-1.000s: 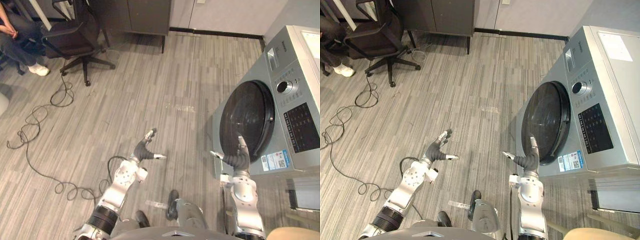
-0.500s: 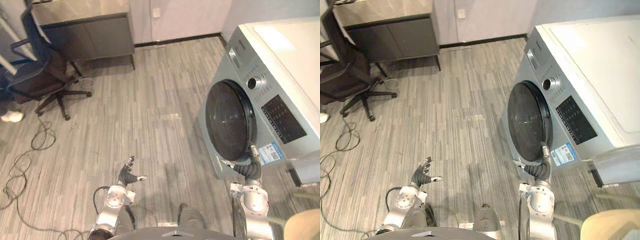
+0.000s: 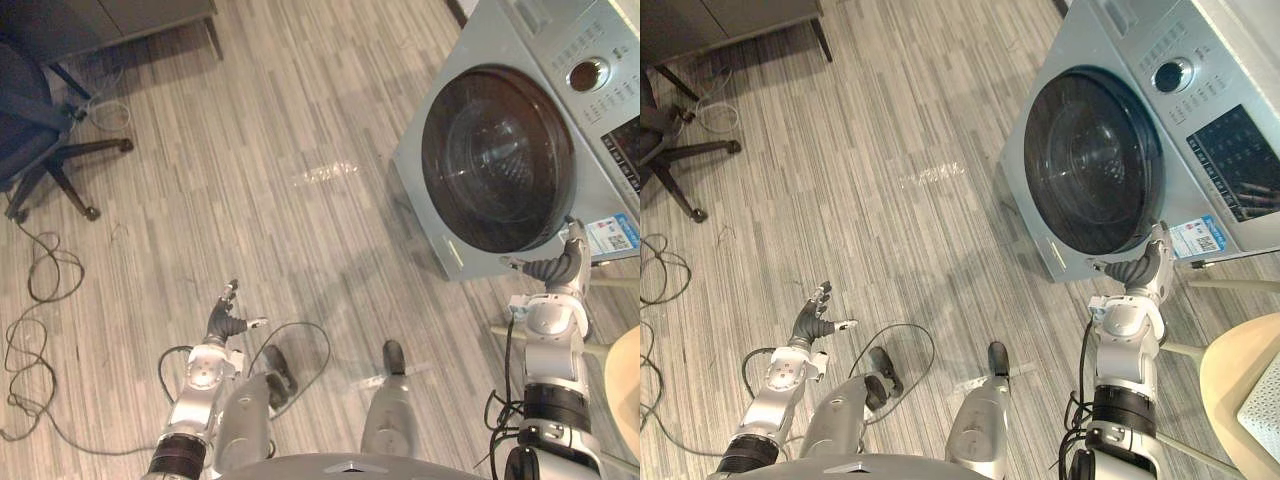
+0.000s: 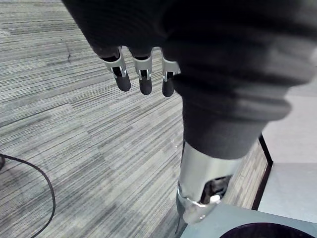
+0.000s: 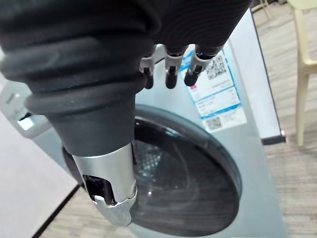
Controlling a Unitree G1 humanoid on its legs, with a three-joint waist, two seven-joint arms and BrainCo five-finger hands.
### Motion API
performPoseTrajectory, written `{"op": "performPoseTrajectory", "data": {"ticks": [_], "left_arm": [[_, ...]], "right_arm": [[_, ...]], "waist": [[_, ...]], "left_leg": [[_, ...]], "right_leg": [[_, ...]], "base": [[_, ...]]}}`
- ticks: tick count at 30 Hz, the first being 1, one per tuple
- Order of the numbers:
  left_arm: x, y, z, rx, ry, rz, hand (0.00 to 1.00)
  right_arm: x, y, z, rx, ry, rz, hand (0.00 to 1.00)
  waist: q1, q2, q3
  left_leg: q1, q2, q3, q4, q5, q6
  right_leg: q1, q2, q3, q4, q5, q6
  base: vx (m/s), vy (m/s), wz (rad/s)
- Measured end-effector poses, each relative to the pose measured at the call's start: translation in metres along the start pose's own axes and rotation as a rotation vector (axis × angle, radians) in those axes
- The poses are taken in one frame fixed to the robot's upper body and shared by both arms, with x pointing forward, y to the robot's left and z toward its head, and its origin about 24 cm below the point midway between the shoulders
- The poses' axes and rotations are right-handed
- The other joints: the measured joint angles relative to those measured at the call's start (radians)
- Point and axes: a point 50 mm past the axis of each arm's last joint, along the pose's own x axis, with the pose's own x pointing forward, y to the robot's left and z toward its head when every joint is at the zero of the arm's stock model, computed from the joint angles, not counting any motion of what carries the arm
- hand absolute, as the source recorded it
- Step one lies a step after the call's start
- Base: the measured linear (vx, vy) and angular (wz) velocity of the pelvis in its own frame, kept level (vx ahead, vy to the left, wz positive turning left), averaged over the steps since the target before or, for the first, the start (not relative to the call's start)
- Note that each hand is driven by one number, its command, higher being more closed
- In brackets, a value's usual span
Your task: Pick up the laundry basket with both hands and put the clothes into the washing machine.
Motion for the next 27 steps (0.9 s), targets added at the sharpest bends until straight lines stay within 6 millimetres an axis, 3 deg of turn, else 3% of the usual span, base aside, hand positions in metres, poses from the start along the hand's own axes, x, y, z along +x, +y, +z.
{"op": "performPoseTrajectory", "data": {"ticks": [5, 9, 18, 22, 27], "left_arm": [[0.004, -0.008, 0.008, -0.042, -0.024, -0.029, 0.00], [0.012, -0.010, 0.023, -0.058, -0.070, -0.036, 0.00], [0.018, -0.014, 0.071, -0.135, -0.245, -0.031, 0.00], [0.021, -0.016, 0.078, -0.164, -0.264, -0.028, 0.00], [0.018, -0.015, 0.093, -0.190, -0.326, -0.030, 0.00]], "right_arm": [[0.024, -0.031, 0.009, -0.013, 0.004, -0.113, 0.00], [0.038, -0.048, 0.031, 0.045, -0.043, -0.199, 0.00], [0.043, -0.082, 0.052, 0.229, -0.086, -0.337, 0.00], [0.047, -0.083, 0.059, 0.376, -0.105, -0.313, 0.00], [0.052, -0.074, 0.060, 0.597, -0.131, -0.159, 0.00]], "waist": [[-0.003, 0.009, 0.030], [0.000, 0.009, 0.082], [0.049, 0.006, 0.148], [0.063, -0.001, 0.153], [0.075, -0.014, 0.162]], "left_leg": [[-0.057, 0.005, 0.000, 0.008, 0.017, -0.003], [-0.098, 0.027, -0.001, 0.008, 0.047, -0.007], [-0.165, 0.085, 0.005, 0.008, 0.083, -0.038], [-0.191, 0.117, 0.026, 0.008, 0.097, -0.045], [-0.210, 0.137, 0.016, -0.002, 0.116, -0.045]], "right_leg": [[-0.054, 0.004, -0.029, 0.000, 0.000, 0.000], [-0.096, 0.025, -0.032, 0.000, 0.019, 0.002], [-0.159, 0.062, -0.084, 0.014, 0.027, -0.006], [-0.201, 0.081, -0.086, 0.032, 0.028, -0.016], [-0.217, 0.093, -0.111, 0.040, 0.029, -0.017]], "base": [[-0.05, 0.010, -0.05], [-0.10, -0.020, -0.05], [-0.12, -0.027, -0.02], [-0.04, -0.054, -0.10], [0.01, -0.053, 0.01]]}}
